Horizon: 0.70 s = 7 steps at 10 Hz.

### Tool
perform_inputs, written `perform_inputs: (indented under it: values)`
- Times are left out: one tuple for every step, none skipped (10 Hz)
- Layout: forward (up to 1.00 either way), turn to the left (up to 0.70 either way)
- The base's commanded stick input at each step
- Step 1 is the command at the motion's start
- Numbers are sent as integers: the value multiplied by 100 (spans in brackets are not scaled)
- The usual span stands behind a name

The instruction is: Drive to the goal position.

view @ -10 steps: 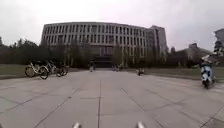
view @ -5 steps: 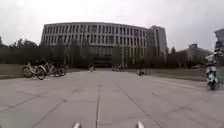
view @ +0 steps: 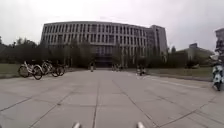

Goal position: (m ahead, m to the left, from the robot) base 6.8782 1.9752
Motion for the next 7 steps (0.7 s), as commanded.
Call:
perform_inputs:
  values:
    - [50,0]
    - [50,0]
    - [50,0]
    - [50,0]
    - [50,0]
    - [50,0]
    - [50,0]
